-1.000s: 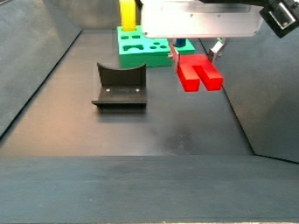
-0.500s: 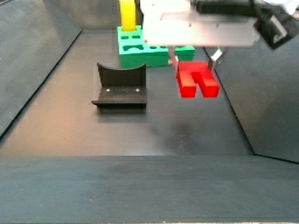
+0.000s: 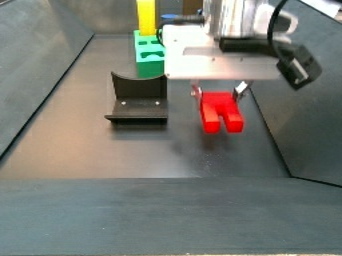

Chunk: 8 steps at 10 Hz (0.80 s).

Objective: Pick up the double-square object. Move up. Rotate the double-square object. Place the double-square object on the fixture. Regrasp the double-square object. Move to above the board. Insert the double-square object.
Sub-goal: Rotate the double-square object.

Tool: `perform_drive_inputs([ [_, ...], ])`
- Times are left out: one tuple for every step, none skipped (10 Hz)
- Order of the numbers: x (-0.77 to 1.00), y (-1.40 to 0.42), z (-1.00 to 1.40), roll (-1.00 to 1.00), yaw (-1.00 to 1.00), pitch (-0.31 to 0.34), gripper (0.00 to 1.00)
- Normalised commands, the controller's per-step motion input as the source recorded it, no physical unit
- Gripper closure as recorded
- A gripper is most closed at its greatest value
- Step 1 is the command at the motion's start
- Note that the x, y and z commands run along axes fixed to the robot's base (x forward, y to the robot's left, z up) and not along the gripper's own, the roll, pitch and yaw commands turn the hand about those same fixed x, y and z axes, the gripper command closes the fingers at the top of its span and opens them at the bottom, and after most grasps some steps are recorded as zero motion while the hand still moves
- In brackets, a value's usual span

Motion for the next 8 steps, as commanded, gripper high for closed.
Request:
perform_drive_inputs([
  [0.05, 0.01, -0.61, -0.06, 0.01, -0.011, 1.00],
  [0.05, 0.01, -0.43, -0.07, 0.02, -0.014, 1.00],
  [0.05, 0.01, -0.35, -0.08, 0.02, -0.019, 1.00],
  [0.00, 0.00, 0.00, 0.00, 0.00, 0.000, 0.00],
  [0.00, 0.00, 1.00, 0.00, 0.00, 0.000, 0.00],
  [-0.01, 0.00, 1.00, 0.00, 0.00, 0.015, 0.00],
  [-0.02, 0.00, 1.00, 0.00, -0.01, 0.024, 0.00],
  [-0.02, 0.01, 1.00, 0.01, -0.02, 0.050, 0.00],
])
